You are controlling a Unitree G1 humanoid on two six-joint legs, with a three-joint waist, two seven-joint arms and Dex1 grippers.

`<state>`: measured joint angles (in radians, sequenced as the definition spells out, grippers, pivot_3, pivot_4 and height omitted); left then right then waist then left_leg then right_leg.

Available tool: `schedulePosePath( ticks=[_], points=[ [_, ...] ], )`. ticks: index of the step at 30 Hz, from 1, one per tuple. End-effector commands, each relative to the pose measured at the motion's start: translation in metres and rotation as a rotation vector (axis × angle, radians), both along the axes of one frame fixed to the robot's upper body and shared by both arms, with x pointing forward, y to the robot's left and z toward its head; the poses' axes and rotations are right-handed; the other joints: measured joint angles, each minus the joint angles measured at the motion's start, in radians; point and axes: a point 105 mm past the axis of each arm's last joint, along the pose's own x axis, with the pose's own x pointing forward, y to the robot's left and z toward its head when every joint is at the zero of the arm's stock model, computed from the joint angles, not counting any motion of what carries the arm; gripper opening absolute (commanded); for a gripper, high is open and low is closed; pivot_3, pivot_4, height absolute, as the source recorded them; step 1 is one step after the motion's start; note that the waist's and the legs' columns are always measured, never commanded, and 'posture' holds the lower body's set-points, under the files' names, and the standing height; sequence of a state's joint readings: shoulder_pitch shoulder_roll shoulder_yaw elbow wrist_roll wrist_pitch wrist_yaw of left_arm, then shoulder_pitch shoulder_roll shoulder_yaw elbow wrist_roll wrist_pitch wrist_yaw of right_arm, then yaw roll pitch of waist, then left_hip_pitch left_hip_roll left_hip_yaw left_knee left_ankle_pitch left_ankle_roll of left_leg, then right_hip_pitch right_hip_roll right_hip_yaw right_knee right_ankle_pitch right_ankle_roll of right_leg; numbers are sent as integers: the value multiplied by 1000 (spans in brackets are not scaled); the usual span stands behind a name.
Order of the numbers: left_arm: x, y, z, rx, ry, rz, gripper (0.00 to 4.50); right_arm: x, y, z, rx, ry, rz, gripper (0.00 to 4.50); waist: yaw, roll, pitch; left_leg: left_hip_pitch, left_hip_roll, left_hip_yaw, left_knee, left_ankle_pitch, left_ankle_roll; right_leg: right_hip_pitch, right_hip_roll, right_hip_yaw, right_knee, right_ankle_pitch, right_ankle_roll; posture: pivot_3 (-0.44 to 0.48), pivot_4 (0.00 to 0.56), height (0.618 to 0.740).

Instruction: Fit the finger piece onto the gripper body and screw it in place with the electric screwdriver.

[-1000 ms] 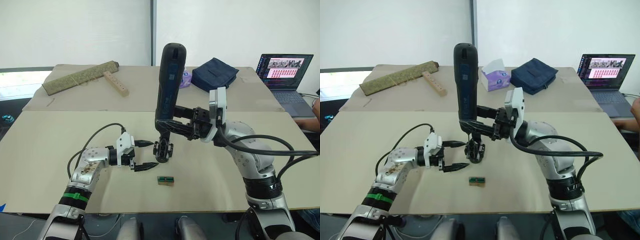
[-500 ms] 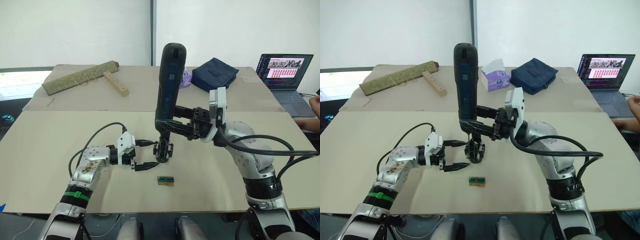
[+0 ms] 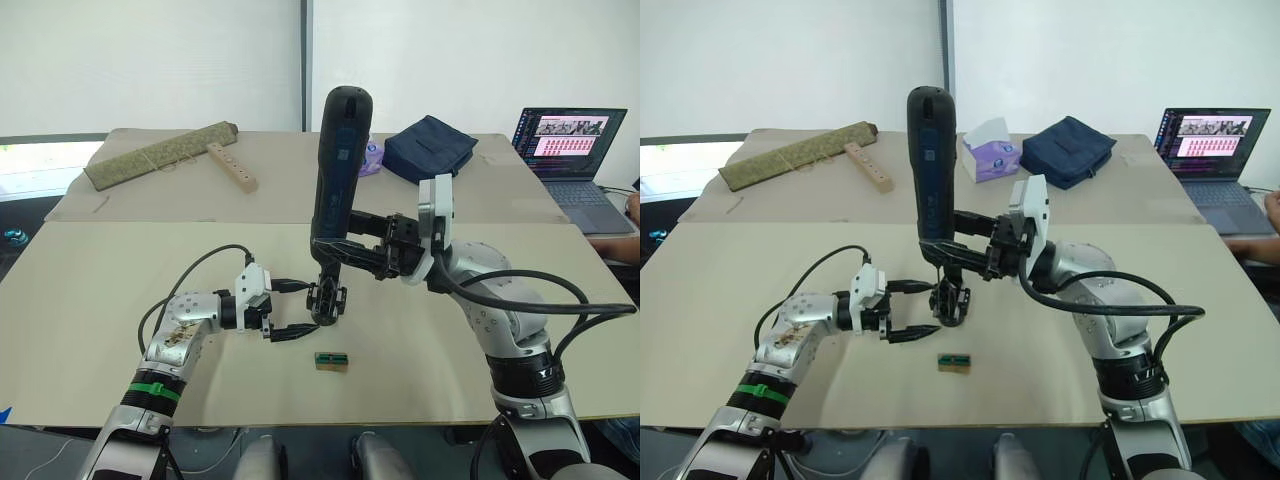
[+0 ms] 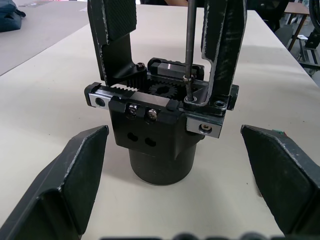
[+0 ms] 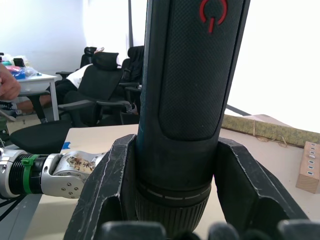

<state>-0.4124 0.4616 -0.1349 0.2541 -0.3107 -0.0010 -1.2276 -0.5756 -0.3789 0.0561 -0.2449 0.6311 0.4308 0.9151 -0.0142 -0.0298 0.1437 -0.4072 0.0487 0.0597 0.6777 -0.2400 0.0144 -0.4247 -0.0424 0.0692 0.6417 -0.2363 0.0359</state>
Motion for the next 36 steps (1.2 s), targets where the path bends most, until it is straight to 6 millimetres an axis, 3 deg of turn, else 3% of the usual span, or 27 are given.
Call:
schedulePosePath(
  ticks=[1,36],
  points=[
    [1,-2,5,-2,-28,-5,4500,-5,-5,22,41,-101,1,1824,0,0,0,0,0,0,0,0,0,0,0,0,0,0,0,0,150,740],
    [2,0,0,-3,-22,6,4500,-4,-7,17,1,-83,21,1824,0,0,0,0,0,0,0,0,0,0,0,0,0,0,0,0,150,740]
  ],
)
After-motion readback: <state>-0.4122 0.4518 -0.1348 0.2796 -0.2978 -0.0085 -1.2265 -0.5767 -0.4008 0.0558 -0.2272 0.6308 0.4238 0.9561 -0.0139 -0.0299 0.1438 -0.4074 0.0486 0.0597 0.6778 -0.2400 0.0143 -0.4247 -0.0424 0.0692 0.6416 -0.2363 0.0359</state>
